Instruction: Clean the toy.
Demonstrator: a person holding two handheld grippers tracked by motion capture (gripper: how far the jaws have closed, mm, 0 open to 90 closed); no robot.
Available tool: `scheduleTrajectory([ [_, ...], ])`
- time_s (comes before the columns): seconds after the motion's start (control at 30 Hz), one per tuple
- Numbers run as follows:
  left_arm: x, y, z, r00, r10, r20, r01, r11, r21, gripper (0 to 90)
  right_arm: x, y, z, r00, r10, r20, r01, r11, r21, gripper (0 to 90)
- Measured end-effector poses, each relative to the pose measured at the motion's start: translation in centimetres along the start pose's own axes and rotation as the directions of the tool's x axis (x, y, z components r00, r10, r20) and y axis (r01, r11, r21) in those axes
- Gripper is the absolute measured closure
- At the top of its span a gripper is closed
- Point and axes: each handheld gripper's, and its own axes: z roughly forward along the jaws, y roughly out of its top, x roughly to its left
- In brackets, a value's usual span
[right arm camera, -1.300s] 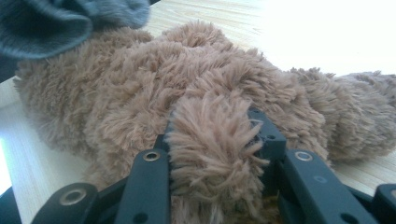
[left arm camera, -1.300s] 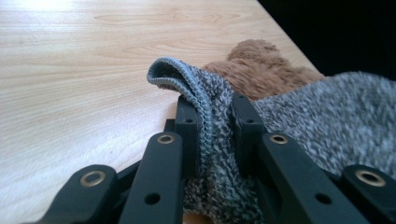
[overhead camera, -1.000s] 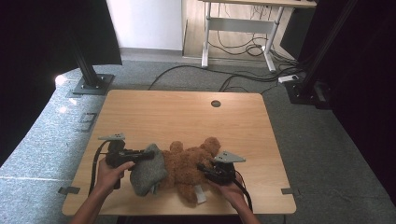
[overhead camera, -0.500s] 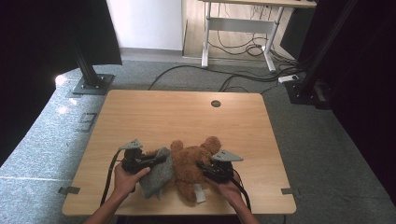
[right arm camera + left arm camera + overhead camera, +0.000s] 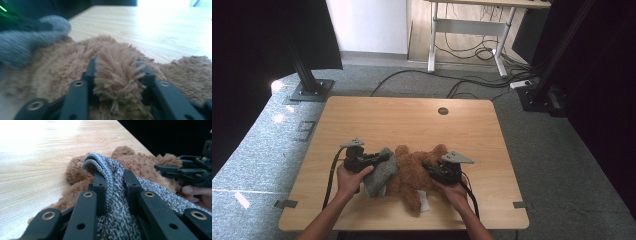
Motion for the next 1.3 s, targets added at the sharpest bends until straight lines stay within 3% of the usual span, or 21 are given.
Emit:
scheduleTrajectory([
  [0.07, -0.2, -0.2, -0.1, 1.0000, 0.005, -0.001, -0.005, 1.0000, -0.003, 75.5, 0.1, 0.1, -1.1, 0.9998, 0.010, -0.018, -0.010, 1.000, -0.014, 48.9],
  [0.13, -0.3, -0.3, -0.1, 1.0000, 0.006, -0.002, -0.006, 1.0000, -0.006, 75.5, 0.6, -0.1, -2.3, 0.9996, -0.020, -0.018, 0.020, 1.000, 0.006, 37.2],
  [0.23, -0.3, -0.5, -0.1, 1.0000, 0.001, 0.003, -0.001, 0.9999, -0.013, 75.5, 1.0, -0.9, -3.3, 0.9982, -0.057, -0.017, 0.058, 0.996, 0.070, 27.9],
  [0.33, -0.2, -0.6, -0.1, 1.0000, -0.003, 0.006, 0.003, 0.9998, -0.021, 75.5, 1.0, -2.2, -2.8, 0.9980, -0.063, -0.009, 0.063, 0.985, 0.163, 22.7],
  [0.43, -0.1, -0.5, 0.0, 0.9999, -0.006, 0.009, 0.007, 0.9998, -0.021, 75.5, 1.0, -3.5, -1.2, 0.9975, -0.069, 0.012, 0.065, 0.970, 0.235, 23.7],
  [0.5, 0.0, -0.5, 0.2, 1.0000, -0.005, -0.001, 0.005, 0.9996, -0.027, 75.6, 1.4, -3.6, -0.5, 0.9943, -0.098, 0.042, 0.085, 0.966, 0.245, 29.1],
  [0.63, 0.8, 0.2, 0.7, 0.9998, -0.022, 0.000, 0.022, 0.9992, -0.034, 75.6, 1.5, -3.1, 0.6, 0.9878, -0.113, 0.108, 0.085, 0.969, 0.233, 40.0],
  [0.7, 1.2, 0.6, 1.1, 0.9998, -0.021, -0.008, 0.020, 0.9990, -0.040, 75.6, 1.4, -2.9, 1.3, 0.9807, -0.128, 0.148, 0.092, 0.970, 0.225, 42.6],
  [0.83, 2.2, 2.0, 2.2, 0.9992, -0.028, -0.029, 0.026, 0.9985, -0.048, 75.5, 1.0, -2.5, 2.6, 0.9684, -0.134, 0.210, 0.090, 0.975, 0.203, 44.3],
  [0.93, 2.8, 3.1, 3.0, 0.9985, -0.023, -0.050, 0.020, 0.9988, -0.045, 75.5, 0.2, -2.0, 3.4, 0.9643, -0.119, 0.237, 0.074, 0.979, 0.188, 44.4],
  [1.1, 3.3, 4.0, 3.8, 0.9973, -0.027, -0.069, 0.024, 0.9988, -0.044, 75.4, -0.9, -1.4, 4.4, 0.9618, -0.101, 0.255, 0.057, 0.983, 0.172, 45.3],
  [1.3, 2.6, 2.6, 3.0, 0.9994, -0.001, -0.033, 0.000, 0.9993, -0.038, 75.5, -1.0, -2.0, 3.7, 0.9695, -0.110, 0.219, 0.074, 0.983, 0.167, 47.3],
])
